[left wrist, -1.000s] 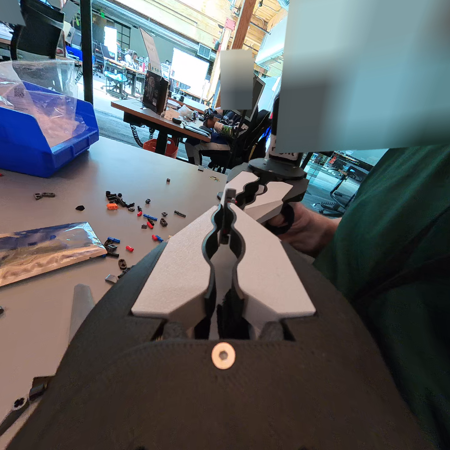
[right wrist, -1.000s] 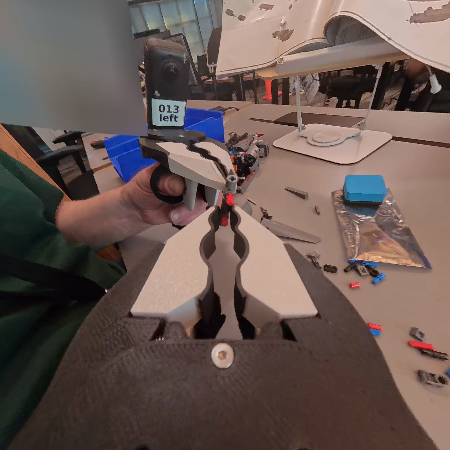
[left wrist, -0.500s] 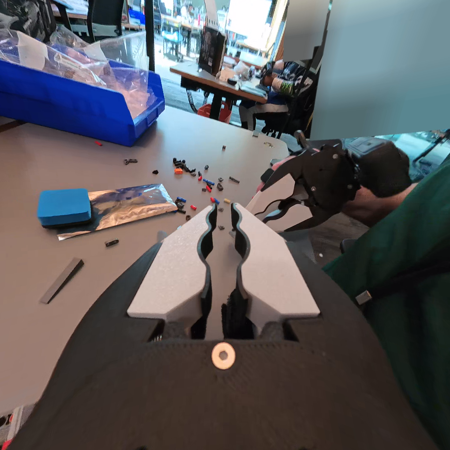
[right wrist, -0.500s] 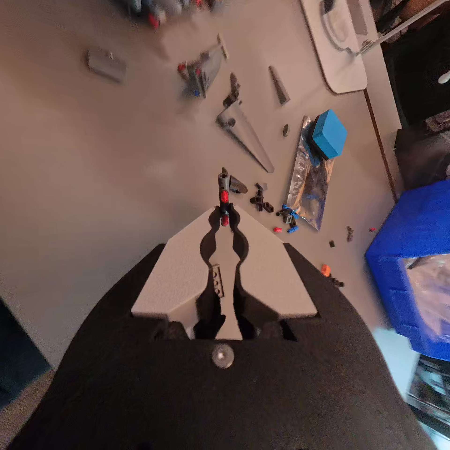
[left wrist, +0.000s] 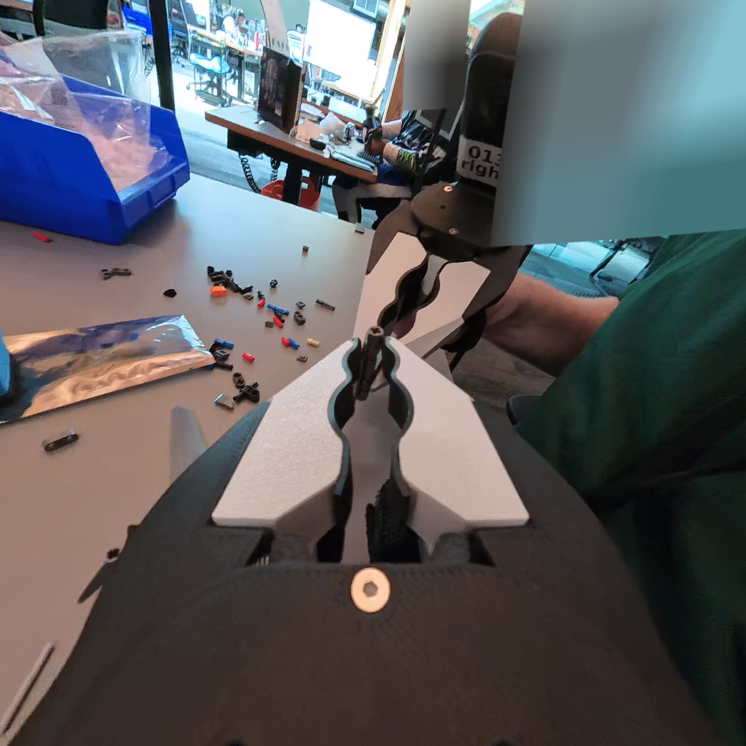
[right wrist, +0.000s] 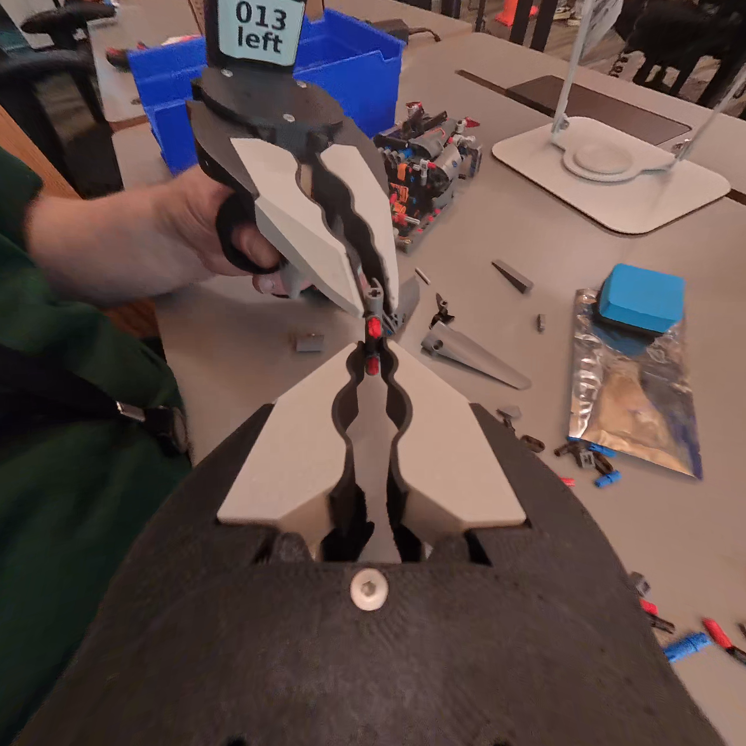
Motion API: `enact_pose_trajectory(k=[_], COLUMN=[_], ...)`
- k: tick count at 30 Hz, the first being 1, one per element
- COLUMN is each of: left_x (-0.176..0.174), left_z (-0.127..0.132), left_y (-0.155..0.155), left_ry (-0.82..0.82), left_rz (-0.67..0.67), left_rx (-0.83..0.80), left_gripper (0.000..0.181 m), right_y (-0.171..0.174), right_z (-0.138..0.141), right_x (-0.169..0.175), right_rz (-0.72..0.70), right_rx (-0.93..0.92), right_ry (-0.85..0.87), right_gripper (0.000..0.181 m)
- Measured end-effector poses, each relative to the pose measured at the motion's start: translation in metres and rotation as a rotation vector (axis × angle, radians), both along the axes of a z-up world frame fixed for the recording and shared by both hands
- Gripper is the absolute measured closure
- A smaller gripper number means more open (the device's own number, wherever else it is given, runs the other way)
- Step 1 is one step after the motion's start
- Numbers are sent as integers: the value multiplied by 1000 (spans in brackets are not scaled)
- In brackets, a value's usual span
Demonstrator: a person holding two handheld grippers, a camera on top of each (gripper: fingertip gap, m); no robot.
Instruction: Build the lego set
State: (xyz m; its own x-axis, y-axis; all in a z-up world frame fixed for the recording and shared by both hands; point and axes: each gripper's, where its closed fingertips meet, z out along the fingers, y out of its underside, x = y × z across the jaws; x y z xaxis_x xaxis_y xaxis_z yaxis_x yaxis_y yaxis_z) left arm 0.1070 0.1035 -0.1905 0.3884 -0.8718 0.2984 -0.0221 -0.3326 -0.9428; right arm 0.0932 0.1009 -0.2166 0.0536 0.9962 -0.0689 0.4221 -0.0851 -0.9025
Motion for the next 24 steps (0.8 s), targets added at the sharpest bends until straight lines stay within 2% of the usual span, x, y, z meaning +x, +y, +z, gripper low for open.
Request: enact_pose_trajectory(k=[5,9,11,13,16,18,20,24], left_x=[-6,-4,0,2,-2,-10,-18,-21], left_z=[9,15,12,12,13,21,28,34], left_y=[6,11,9,9,17,24,30,35], left_ry=[-34,-112,-120,-135,-138,-178,-217,-303], left_rz=[41,31,4,1,46,83,113,112], left_rx=[26,-6,-41,-44,-39,-30,-31,-68], left_gripper=[176,175,168,176,176,176,176,177], right_y=[3,6,4,7,11,27,51,125], right_z=[7,11,21,26,29,30,33,17], right_x=[-1,-1,-2,-1,-2,6,20,73], right_rz=[-19,-24,-9,-13,-19,-71,-144,-369], right_rx=[-63,-72,-106,-122,-150,-124,-100,108], right_ry=[64,76,123,147,146,119,78,-278], right_gripper=[171,176,176,176,174,162,164,169])
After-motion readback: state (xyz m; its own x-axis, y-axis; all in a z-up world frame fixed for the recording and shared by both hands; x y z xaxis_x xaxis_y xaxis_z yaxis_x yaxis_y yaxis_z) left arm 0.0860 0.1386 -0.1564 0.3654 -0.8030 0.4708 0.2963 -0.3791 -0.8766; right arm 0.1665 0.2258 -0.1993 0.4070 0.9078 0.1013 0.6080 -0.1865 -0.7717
